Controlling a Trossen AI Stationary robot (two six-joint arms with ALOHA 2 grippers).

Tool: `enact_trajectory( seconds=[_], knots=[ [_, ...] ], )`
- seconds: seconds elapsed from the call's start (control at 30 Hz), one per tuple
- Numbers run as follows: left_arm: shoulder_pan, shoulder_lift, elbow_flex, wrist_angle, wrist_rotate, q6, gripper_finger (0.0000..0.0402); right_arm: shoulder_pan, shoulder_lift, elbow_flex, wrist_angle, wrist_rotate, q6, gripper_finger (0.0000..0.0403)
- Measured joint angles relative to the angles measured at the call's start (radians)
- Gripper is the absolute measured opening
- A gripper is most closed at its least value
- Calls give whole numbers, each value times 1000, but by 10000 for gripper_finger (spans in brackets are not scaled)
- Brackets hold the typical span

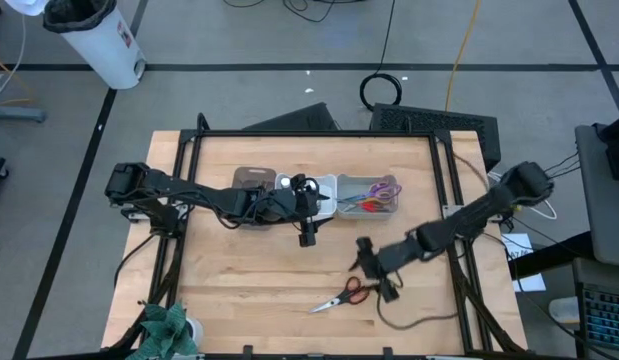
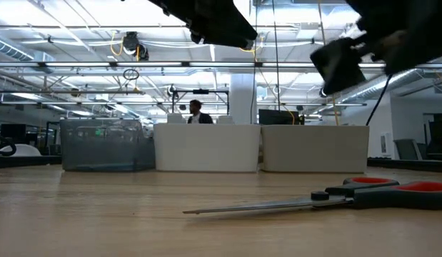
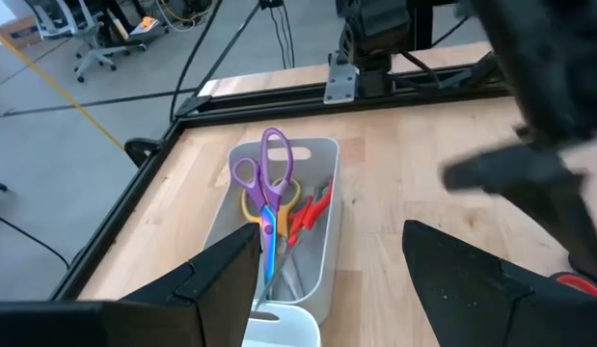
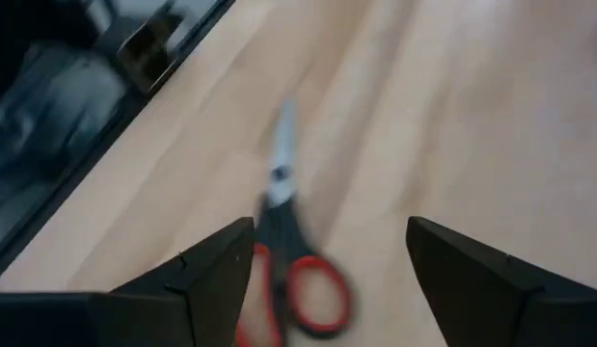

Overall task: Pick & Place Paint Supplies
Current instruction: Put the black scissors into the gray bin

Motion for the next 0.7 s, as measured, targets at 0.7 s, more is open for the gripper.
enact_trajectory(
  seconds=[0.7],
  knots=[
    [3,0,0,-18,-3,-8,262,42,245,72,-144,-26,18,196]
  ],
)
